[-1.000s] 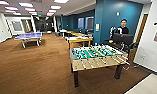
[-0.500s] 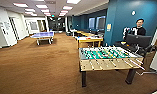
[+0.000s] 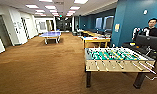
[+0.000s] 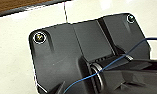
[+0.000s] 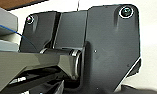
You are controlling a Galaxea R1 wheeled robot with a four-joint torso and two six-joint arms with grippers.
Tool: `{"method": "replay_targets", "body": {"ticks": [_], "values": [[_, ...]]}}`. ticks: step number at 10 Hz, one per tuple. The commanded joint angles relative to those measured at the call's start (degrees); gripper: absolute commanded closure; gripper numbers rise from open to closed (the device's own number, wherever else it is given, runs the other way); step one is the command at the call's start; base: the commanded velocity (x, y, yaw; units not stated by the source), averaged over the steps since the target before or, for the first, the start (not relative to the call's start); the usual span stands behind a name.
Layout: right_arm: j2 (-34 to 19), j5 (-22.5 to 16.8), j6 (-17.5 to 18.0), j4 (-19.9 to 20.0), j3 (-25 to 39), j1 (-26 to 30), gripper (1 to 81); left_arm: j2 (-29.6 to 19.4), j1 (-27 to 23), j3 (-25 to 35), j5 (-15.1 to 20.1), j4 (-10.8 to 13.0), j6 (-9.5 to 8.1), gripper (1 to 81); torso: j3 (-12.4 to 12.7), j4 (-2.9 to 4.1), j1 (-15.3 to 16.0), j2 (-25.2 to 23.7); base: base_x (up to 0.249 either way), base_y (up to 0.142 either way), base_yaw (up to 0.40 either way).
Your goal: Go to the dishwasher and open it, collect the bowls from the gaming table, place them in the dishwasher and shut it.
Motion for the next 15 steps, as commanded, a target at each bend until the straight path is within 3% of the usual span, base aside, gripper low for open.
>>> {"method": "replay_targets", "body": {"ticks": [1,3,15], "values": [[0.17,-2.72,-0.23,0.27,-0.03,2.58,1.0,-0.17,-2.77,-0.13,2.69,0.26,0.32,1.0,0.00,0.00,0.00,0.00,0.000,0.000,0.000],[0.08,-2.63,-0.23,0.27,-0.03,2.40,1.0,0.09,-2.77,-0.04,2.69,-0.17,0.32,1.0,0.00,0.00,0.00,0.02,0.000,-0.197,0.000],[0.17,-2.63,-0.23,0.27,0.32,2.40,1.0,-0.26,-2.77,-0.13,2.61,-0.44,-0.30,1.0,0.00,0.00,0.00,0.00,0.006,0.000,0.000]]}}
